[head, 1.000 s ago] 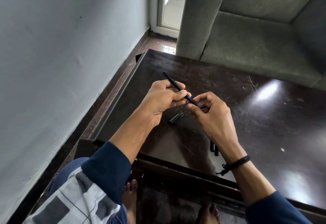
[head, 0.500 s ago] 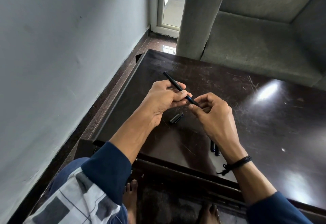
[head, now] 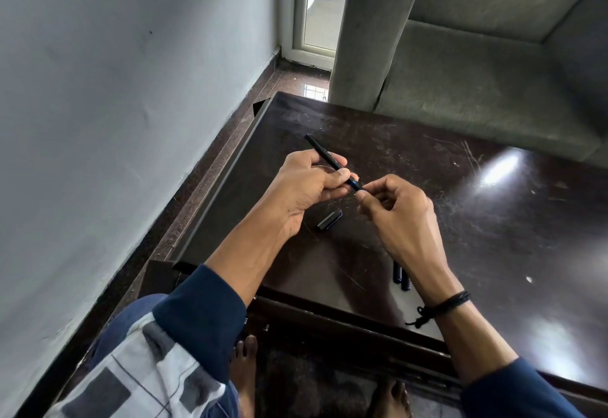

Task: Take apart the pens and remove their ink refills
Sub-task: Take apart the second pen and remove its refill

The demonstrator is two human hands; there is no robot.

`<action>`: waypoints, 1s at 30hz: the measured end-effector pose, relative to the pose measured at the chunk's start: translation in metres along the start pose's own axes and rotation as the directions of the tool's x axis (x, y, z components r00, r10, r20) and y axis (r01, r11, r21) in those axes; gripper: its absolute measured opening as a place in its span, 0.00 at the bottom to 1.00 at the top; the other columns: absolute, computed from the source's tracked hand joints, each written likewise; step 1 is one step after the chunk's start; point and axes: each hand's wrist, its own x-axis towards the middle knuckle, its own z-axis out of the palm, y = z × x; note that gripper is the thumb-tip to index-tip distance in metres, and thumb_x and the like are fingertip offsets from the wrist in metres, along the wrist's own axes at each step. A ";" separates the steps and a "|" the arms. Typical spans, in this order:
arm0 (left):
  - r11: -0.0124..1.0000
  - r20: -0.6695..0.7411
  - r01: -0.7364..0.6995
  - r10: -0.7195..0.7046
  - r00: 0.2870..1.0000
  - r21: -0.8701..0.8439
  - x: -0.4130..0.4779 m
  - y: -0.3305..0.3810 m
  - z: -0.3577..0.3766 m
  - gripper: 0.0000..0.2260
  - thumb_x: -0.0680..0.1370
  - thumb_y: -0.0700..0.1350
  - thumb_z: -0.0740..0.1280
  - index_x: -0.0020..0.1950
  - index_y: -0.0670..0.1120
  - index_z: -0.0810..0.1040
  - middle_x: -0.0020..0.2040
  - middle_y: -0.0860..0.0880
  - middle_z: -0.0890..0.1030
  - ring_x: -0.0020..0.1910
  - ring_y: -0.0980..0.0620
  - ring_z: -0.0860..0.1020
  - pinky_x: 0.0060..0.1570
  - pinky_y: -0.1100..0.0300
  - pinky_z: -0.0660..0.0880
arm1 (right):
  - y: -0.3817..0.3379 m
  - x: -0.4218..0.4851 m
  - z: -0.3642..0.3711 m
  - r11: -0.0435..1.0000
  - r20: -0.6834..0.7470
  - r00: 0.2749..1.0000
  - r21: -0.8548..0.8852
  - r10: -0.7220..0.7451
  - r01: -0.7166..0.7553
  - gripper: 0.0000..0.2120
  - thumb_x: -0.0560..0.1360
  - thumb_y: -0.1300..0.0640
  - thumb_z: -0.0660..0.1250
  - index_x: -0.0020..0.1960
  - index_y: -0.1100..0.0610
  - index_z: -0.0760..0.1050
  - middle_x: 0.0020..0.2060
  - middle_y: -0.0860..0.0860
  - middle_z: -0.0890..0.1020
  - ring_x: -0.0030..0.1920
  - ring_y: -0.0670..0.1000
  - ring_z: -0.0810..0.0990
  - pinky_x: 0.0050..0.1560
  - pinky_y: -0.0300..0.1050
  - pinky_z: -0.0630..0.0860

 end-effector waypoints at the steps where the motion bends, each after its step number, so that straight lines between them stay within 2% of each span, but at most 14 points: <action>1: 1.000 0.001 0.000 0.000 1.000 -0.003 0.000 0.000 0.000 0.06 0.78 0.31 0.69 0.53 0.40 0.80 0.51 0.37 0.85 0.45 0.49 0.85 0.48 0.59 0.83 | -0.001 0.000 0.000 1.000 0.009 1.000 -0.006 0.002 -0.002 0.04 0.79 0.50 0.71 0.45 0.48 0.80 0.36 0.44 0.85 0.39 0.46 0.84 0.47 0.52 0.81; 3: 1.000 0.003 0.003 -0.003 1.000 -0.004 0.000 0.000 0.000 0.07 0.78 0.31 0.69 0.53 0.39 0.80 0.51 0.37 0.85 0.45 0.48 0.85 0.48 0.59 0.83 | -0.002 0.000 0.000 1.000 0.020 1.000 0.001 0.003 -0.003 0.05 0.79 0.49 0.70 0.46 0.47 0.81 0.35 0.43 0.85 0.39 0.45 0.84 0.47 0.51 0.81; 6: 1.000 0.000 0.004 -0.004 1.000 -0.010 0.000 0.001 0.000 0.07 0.78 0.31 0.68 0.55 0.38 0.79 0.51 0.36 0.85 0.44 0.48 0.85 0.48 0.59 0.83 | -0.002 0.000 -0.001 1.000 0.002 1.000 0.027 -0.007 0.007 0.06 0.75 0.46 0.75 0.49 0.46 0.81 0.38 0.44 0.84 0.39 0.45 0.82 0.45 0.49 0.81; 8: 1.000 -0.001 0.005 -0.005 1.000 -0.011 0.000 0.001 0.000 0.07 0.78 0.31 0.68 0.56 0.37 0.79 0.51 0.37 0.85 0.45 0.48 0.85 0.48 0.58 0.84 | 0.000 0.000 -0.001 1.000 -0.010 1.000 0.013 -0.007 0.007 0.08 0.73 0.48 0.77 0.48 0.46 0.80 0.38 0.43 0.82 0.39 0.46 0.82 0.43 0.49 0.81; 15: 1.000 -0.001 0.004 -0.004 1.000 -0.014 0.000 0.000 0.001 0.08 0.78 0.31 0.69 0.56 0.37 0.79 0.50 0.37 0.86 0.43 0.49 0.85 0.48 0.58 0.84 | 0.000 -0.001 0.000 1.000 0.000 1.000 -0.012 -0.007 0.007 0.03 0.77 0.49 0.73 0.47 0.47 0.81 0.37 0.45 0.85 0.40 0.46 0.83 0.45 0.50 0.81; 19: 1.000 0.000 0.005 -0.005 1.000 -0.004 0.000 0.000 -0.001 0.08 0.78 0.31 0.69 0.56 0.37 0.79 0.50 0.37 0.86 0.44 0.48 0.85 0.49 0.58 0.84 | -0.001 -0.001 -0.002 1.000 -0.010 1.000 0.001 -0.015 0.015 0.07 0.74 0.48 0.76 0.48 0.46 0.80 0.38 0.43 0.82 0.37 0.42 0.80 0.42 0.44 0.79; 24: 1.000 -0.005 0.003 -0.003 1.000 0.008 -0.001 0.000 0.001 0.08 0.78 0.31 0.69 0.56 0.37 0.79 0.51 0.37 0.85 0.45 0.48 0.85 0.48 0.59 0.84 | -0.001 0.000 -0.001 1.000 -0.002 1.000 -0.018 -0.008 0.008 0.03 0.77 0.50 0.73 0.46 0.48 0.81 0.36 0.45 0.84 0.39 0.46 0.83 0.46 0.50 0.81; 27: 1.000 -0.002 0.005 -0.005 1.000 0.006 0.000 0.001 0.000 0.07 0.78 0.31 0.69 0.55 0.38 0.80 0.51 0.37 0.85 0.45 0.48 0.85 0.48 0.59 0.83 | -0.002 0.000 -0.001 1.000 0.014 1.000 -0.004 -0.015 0.015 0.03 0.78 0.49 0.72 0.47 0.47 0.81 0.36 0.45 0.84 0.39 0.46 0.83 0.46 0.50 0.81; 30: 1.000 -0.002 0.007 -0.007 1.000 0.002 -0.001 0.001 -0.001 0.08 0.78 0.31 0.69 0.56 0.37 0.79 0.51 0.37 0.86 0.44 0.48 0.85 0.48 0.58 0.84 | -0.002 -0.001 -0.001 1.000 0.002 1.000 0.014 -0.010 0.010 0.07 0.74 0.48 0.76 0.47 0.46 0.80 0.37 0.44 0.83 0.38 0.45 0.81 0.42 0.47 0.80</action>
